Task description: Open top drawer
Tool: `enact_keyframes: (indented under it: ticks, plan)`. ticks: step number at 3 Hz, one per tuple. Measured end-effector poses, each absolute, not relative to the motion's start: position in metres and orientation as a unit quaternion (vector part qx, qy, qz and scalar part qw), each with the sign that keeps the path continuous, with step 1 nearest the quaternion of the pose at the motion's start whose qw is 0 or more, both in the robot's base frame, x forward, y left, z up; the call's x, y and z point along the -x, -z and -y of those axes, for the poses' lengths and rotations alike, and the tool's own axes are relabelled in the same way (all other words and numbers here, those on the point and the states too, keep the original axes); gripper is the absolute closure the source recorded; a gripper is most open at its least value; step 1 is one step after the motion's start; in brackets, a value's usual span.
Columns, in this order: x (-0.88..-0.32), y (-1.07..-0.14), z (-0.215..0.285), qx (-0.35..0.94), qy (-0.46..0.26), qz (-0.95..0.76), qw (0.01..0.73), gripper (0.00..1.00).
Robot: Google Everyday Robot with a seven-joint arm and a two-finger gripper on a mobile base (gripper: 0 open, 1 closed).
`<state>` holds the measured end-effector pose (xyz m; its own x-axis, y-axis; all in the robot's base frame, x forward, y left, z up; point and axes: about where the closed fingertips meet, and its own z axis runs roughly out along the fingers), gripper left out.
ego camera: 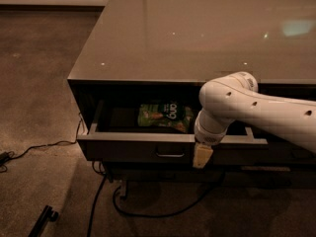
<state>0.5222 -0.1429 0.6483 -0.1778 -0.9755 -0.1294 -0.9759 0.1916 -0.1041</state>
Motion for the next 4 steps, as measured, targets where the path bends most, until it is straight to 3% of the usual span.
enact_keyframes:
  ticks: [3, 4]
  plan:
    - [-0.506, -0.642, 0.134, 0.674, -0.068, -0.725, 0.126, 0.00]
    - [-0.494, -0.639, 0.131, 0.694, -0.085, -0.702, 0.135, 0.19]
